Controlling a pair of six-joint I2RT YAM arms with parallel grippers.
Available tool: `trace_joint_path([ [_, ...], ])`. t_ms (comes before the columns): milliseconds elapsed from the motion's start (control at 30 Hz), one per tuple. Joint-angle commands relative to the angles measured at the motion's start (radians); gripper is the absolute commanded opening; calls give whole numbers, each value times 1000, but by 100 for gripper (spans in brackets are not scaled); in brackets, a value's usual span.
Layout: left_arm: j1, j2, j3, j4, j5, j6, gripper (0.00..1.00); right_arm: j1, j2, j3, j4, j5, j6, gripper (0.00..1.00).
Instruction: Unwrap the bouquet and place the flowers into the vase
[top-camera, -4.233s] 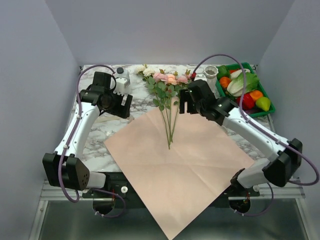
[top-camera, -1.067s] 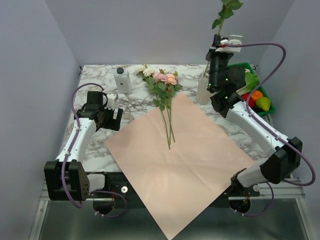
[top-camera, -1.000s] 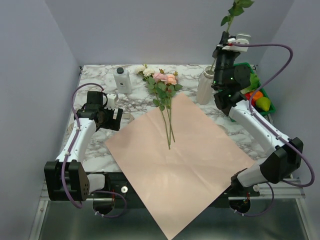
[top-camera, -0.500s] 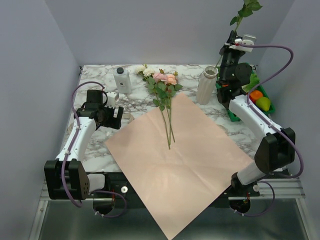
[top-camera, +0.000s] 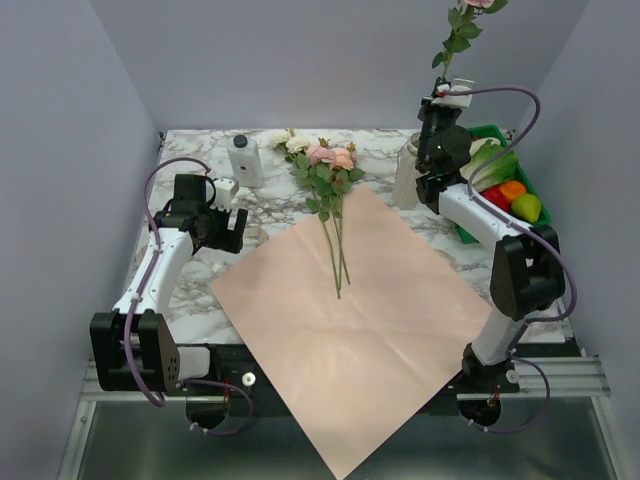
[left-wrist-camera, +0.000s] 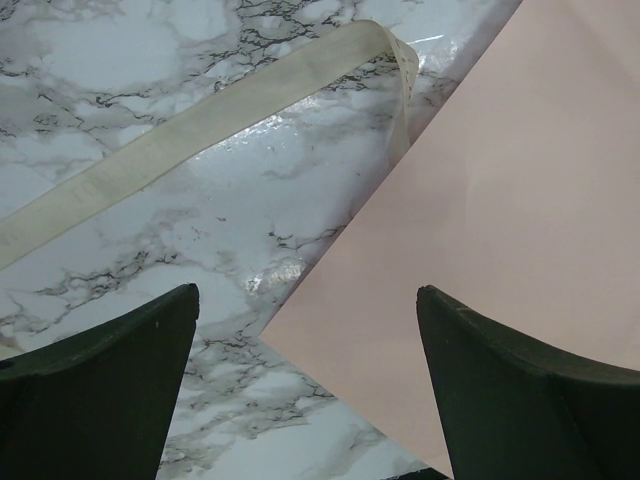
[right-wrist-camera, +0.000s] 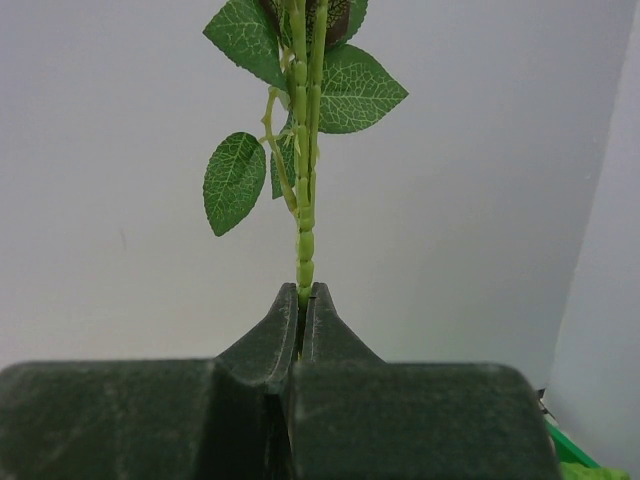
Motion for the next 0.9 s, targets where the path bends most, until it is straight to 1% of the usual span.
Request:
trace_joint_path([
  [0, 5, 12, 20, 12, 14, 16, 99, -6, 13, 17, 71, -25, -6, 1],
  [100, 5, 19, 17, 18, 13, 14, 99, 0, -23, -47, 36, -62, 19, 1],
  [267, 7, 26, 29, 20, 22, 0, 99, 43, -94, -182, 80, -42, -19, 1],
  [333, 5, 25, 37, 18, 25, -6, 99, 54, -119, -244, 84, -41, -16, 2],
  [400, 5, 23, 40, 12, 28, -9, 99, 58, -152, -293, 82, -33, -7, 8],
  [433, 5, 19, 41, 11, 30, -10, 99, 61, -165, -305, 78, -32, -4, 12],
  [467, 7, 14, 40, 9, 33, -12, 99, 63, -175, -316, 64, -32, -3, 21],
  [533, 7, 3, 35, 9, 33, -12, 99, 68, -211, -345, 51, -27, 2, 30],
  [567, 7, 2, 32, 8, 33, -13, 99, 69, -220, -353, 42, -21, 5, 41],
  [633, 7, -7, 29, 2, 34, -15, 99, 72, -257, -368, 19, -21, 13, 55],
  [667, 5, -11, 27, 0, 36, -15, 99, 71, -270, -368, -17, -22, 14, 69],
  [700, 5, -12, 27, -5, 39, -17, 99, 74, -284, -368, -39, -24, 14, 74],
  [767, 7, -24, 24, -9, 40, -17, 99, 81, -336, -388, -73, -6, 11, 79],
  [833, 7, -37, 24, -17, 43, -18, 99, 94, -411, -402, -112, 8, 31, 79],
  [867, 5, -41, 24, -20, 43, -18, 99, 101, -437, -413, -195, 7, 43, 79],
])
